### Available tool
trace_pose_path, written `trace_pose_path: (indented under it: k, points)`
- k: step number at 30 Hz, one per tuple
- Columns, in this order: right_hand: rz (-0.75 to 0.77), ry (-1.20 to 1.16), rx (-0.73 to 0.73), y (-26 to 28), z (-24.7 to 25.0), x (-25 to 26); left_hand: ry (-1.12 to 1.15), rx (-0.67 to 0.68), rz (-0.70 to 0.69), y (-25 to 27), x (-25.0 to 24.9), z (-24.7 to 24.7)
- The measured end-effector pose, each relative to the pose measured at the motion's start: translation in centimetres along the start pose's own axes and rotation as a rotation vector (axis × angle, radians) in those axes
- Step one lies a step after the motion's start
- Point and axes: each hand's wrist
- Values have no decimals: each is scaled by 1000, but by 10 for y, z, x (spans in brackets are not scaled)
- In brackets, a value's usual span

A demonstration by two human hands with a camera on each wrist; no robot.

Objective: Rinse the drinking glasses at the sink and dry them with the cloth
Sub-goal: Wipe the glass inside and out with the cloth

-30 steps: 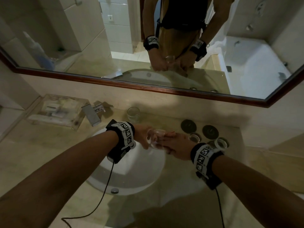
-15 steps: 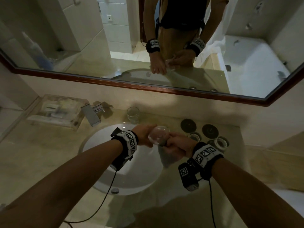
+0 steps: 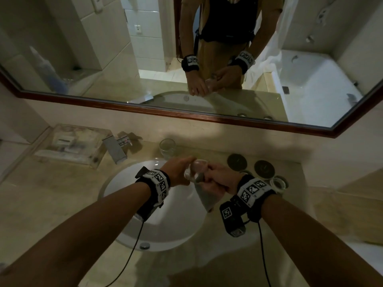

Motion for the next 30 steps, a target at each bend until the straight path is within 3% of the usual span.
trace_pose_path:
  k: [3,6,12,16,23,25,28,30]
  points:
    - [89,477,-26,1,5,-3,-13,10,-23,0,4,5]
    - [81,569,-2,1,5,-10,-58,45,-31,-3,6,8]
    - [9,347,105,3,3,-19,-105,45,-33,-3,7,5]
    - [7,92,82,2,0,-21,-58,14,-14,-4,9,2]
    - [56,-171,-50,-3,21,-20,107,17,111,-7,4,0]
    - [113,-237,-167,-8,24,-21,151,6,184,-8,6,-2]
    - [138,-235,-348,-18,24,-24,231,-45,304,-8,9,-4]
    - [159,-183,-365,-17,19,-24,310,-49,359,-9,11,-5]
Point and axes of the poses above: each hand's wrist, its own y-axis away from the middle knuckle, its own z-axis out of the back of the hand, x = y × z, and after that the axes turned 10 degrees about -z, right-handed
